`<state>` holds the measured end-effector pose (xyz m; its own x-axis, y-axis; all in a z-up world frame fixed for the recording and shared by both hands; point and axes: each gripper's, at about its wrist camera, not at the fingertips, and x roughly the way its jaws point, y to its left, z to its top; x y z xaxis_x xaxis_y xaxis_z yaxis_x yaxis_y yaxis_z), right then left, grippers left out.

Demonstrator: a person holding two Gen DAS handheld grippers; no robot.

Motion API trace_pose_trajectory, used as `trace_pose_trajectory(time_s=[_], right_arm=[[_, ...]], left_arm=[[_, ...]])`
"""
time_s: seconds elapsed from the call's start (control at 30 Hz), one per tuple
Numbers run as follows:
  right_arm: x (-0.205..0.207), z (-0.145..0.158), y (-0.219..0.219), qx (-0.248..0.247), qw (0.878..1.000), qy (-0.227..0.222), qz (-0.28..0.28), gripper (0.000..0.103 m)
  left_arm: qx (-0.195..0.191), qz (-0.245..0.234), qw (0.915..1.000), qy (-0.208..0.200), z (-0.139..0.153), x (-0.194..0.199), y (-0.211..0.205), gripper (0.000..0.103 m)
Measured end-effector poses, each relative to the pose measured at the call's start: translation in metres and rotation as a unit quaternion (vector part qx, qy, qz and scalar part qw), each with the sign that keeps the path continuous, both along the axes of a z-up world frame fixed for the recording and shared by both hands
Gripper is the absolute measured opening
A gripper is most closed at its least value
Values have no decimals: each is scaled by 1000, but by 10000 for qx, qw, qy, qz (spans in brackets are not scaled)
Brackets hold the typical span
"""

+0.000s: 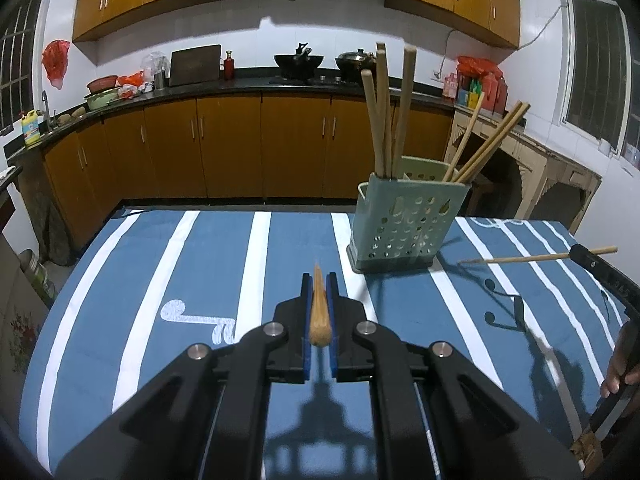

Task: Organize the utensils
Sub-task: 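Lift both held chopsticks upright and carry them over the green holder, then lower both chopsticks into the green holder and open both tools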

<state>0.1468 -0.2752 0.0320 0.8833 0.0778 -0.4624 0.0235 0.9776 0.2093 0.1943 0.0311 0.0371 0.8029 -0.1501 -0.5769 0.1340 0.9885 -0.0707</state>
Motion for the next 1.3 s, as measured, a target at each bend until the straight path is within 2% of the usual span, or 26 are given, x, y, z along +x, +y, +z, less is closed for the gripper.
trace_pose_trajectory(time_s=[0.4,0.83,1.0,1.17,1.3], right_arm=[[2,24,-1,168,9994,-297,113,7],[5,65,8,223,9965,-699,410,7],[6,94,16,259,9920,-1081,590,7],[9,131,30,154,9842,-1632,666,7],[21,149,38,99,9794,-1918,629,7]], left_arm=[[-52,53,9994,-334,26,-3,5,7],[-93,-219,9974,-681,67,-8,-4,7],[-260,-422,9946,-909,93,-8,-18,7],[-415,-537,9882,-1375,132,-5,-38,7],[-544,-441,9816,-1779,161,6,-53,7]])
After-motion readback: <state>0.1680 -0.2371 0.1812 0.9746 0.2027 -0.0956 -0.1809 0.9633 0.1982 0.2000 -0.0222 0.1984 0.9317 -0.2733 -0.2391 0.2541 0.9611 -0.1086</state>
